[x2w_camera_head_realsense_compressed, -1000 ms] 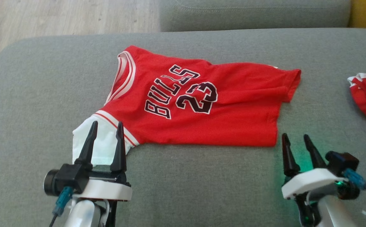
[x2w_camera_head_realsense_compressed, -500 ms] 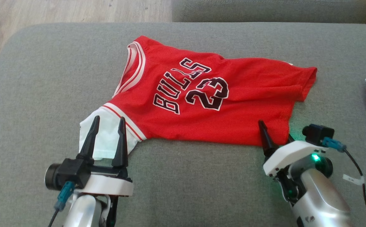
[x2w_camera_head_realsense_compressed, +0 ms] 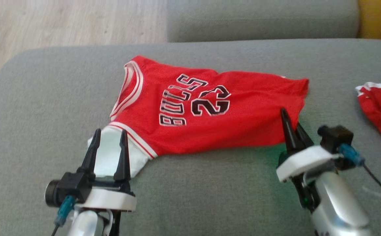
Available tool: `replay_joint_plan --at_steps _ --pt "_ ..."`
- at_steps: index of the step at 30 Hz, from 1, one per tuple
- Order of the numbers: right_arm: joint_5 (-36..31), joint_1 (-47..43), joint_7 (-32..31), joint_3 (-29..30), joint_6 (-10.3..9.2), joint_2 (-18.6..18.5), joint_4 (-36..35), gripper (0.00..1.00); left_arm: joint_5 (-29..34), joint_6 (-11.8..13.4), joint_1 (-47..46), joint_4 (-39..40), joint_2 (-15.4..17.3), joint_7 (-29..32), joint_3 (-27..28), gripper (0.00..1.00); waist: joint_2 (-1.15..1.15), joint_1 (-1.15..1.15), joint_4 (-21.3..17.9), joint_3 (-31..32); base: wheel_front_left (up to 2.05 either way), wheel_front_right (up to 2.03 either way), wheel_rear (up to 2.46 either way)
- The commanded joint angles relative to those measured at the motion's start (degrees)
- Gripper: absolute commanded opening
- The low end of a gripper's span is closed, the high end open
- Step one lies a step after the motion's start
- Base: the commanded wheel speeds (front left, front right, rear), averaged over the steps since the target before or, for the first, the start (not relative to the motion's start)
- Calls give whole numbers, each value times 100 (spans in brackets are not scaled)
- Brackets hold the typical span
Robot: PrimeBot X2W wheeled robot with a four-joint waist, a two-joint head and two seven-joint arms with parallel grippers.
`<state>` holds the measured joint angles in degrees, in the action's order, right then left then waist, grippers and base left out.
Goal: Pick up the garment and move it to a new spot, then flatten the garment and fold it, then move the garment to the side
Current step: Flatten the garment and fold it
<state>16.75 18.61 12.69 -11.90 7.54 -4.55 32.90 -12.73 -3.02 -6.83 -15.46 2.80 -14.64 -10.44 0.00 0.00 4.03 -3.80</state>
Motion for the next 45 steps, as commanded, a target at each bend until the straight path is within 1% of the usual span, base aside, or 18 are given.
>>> replay_joint_plan --at_steps 1,5,6,8,12,14,18,22,27,30,36,37,38,39,41,45 --pt "-135 -150 37 -76 -5 -35 -323 0 -41 19 -44 208 9 -36 244 100 0 0 -154 175 0 0 0" --pt "-375 -629 -241 -7 -5 -77 -996 0 -71 16 117 237 9 -36 263 100 0 0 -271 359 0 0 0" --pt "-375 -629 -241 -7 -5 -77 -996 0 -71 16 117 237 9 -36 263 100 0 0 -271 359 0 0 0" --pt "-503 -872 -475 80 -5 -100 -1340 0 -90 13 166 255 9 -36 248 100 0 0 -285 417 0 0 0" --pt "-750 -1328 -1180 393 -5 -48 -1967 0 -125 21 203 299 9 -36 186 100 0 0 -240 445 0 0 0" --pt "-770 -1478 -1533 550 -5 14 -2227 0 -139 22 196 326 9 -36 151 100 0 0 -182 394 0 0 0" --pt "-891 -1506 -2097 813 -5 89 -2383 0 -127 13 135 340 8 -36 62 100 0 0 -17 202 0 0 0" --pt "-868 -1183 -2476 1090 -5 125 -2033 0 -117 -3 2 307 8 -36 5 100 0 0 165 -30 0 0 0" --pt "-1007 -536 -2652 1401 -5 111 -1189 0 -140 -41 -196 257 8 -36 -108 100 0 0 394 -260 0 0 0" --pt "-1168 -189 -2611 1532 -5 4 -593 0 -158 -38 -289 243 8 -36 -166 100 0 0 499 -350 0 0 0" --pt "-1690 344 -2189 1757 -5 -237 536 0 -155 -24 -400 233 8 -36 -157 100 0 0 569 -454 0 0 0" --pt "-1831 413 -2103 1763 -5 -285 693 7 -153 -21 -410 235 8 -36 -148 100 0 0 563 -464 0 0 0" --pt "-1975 476 -1996 1774 -5 -324 823 73 -149 -15 -415 239 8 -36 -137 100 0 0 551 -469 0 0 0" --pt "-2082 535 -1910 1811 -5 -334 951 100 -146 -9 -417 243 8 -36 -124 100 0 0 531 -468 0 0 0" --pt "-2241 714 -1633 1943 -5 -280 1201 100 -132 -2 -407 247 8 -36 -81 100 0 0 428 -443 0 0 0" --pt "-2402 831 -1221 2271 -5 -245 1218 100 -110 -8 -391 238 8 -36 -16 100 0 0 265 -335 0 0 0"
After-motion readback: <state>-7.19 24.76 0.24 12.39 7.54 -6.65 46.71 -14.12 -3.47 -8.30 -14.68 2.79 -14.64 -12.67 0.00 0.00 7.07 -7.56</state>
